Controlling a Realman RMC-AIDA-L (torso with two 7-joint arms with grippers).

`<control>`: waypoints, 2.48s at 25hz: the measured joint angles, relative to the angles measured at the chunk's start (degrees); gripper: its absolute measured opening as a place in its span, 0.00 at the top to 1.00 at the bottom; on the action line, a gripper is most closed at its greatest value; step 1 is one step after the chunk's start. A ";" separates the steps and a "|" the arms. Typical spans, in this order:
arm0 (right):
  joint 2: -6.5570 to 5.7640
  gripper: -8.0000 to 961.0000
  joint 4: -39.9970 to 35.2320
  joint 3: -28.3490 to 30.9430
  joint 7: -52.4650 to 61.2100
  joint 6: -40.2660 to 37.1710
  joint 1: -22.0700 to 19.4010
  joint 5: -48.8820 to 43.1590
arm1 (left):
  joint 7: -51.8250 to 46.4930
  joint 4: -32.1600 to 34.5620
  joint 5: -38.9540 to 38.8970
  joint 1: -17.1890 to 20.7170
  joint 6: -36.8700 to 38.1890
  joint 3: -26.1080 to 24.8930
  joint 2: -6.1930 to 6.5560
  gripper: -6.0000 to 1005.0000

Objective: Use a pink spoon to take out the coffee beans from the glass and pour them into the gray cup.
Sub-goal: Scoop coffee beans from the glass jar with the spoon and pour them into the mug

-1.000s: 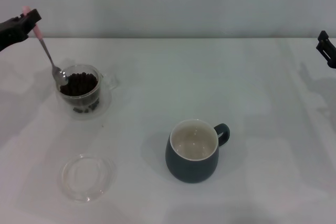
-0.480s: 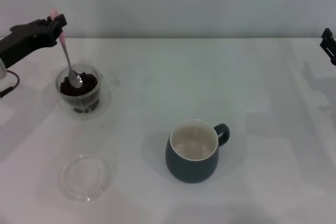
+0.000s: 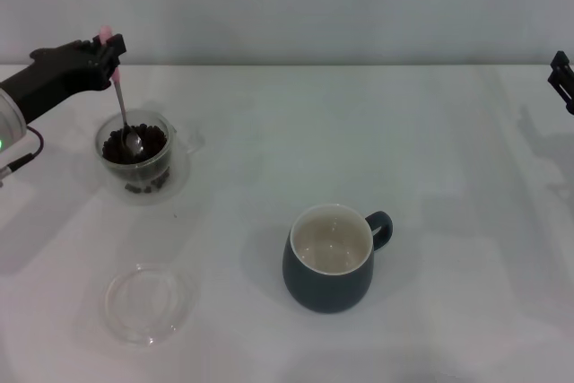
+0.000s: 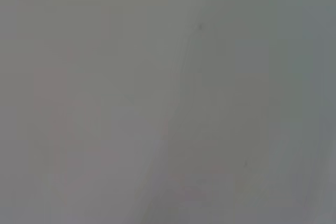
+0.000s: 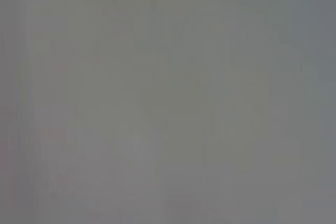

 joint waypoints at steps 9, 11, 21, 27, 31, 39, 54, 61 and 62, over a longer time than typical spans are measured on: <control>-0.15 0.09 0.00 1.47 -0.16 1.75 -1.21 0.00 | -0.36 -0.20 -0.23 0.65 1.58 -0.34 -1.11 0.86; -0.17 0.09 0.00 1.88 -0.37 1.92 -1.30 0.00 | -1.05 -0.55 -0.41 0.75 2.80 -0.35 -1.41 0.86; -0.17 0.09 -0.53 2.11 -0.63 1.96 -1.34 0.00 | -9.17 -1.11 -2.74 2.20 5.35 -0.59 -1.49 0.86; -0.30 0.09 -0.70 2.10 -0.63 1.99 -1.20 0.00 | -9.46 -1.13 -7.09 4.17 4.36 -0.61 -1.49 0.86; -0.36 0.09 -0.70 2.10 -0.62 2.03 -1.18 0.00 | -14.82 -1.22 -9.34 5.28 4.07 -0.61 -1.48 0.86; -0.34 0.09 -0.71 2.10 -0.45 2.53 -1.57 0.00 | -23.47 -1.26 -10.17 6.34 4.49 -0.61 -1.24 0.86; -0.06 0.09 -0.68 1.97 -0.13 4.46 -2.35 -0.13 | -31.77 -1.15 -10.48 7.29 3.91 -0.60 -1.28 0.86; -0.08 0.09 -0.41 1.82 -0.10 4.46 -2.57 -0.20 | -32.00 -1.18 -13.42 8.29 2.00 -0.61 -1.29 0.86; -0.08 0.09 -0.40 1.80 -0.09 4.46 -2.58 -0.24 | -32.00 -1.20 -14.09 8.59 1.40 -0.61 -1.24 0.86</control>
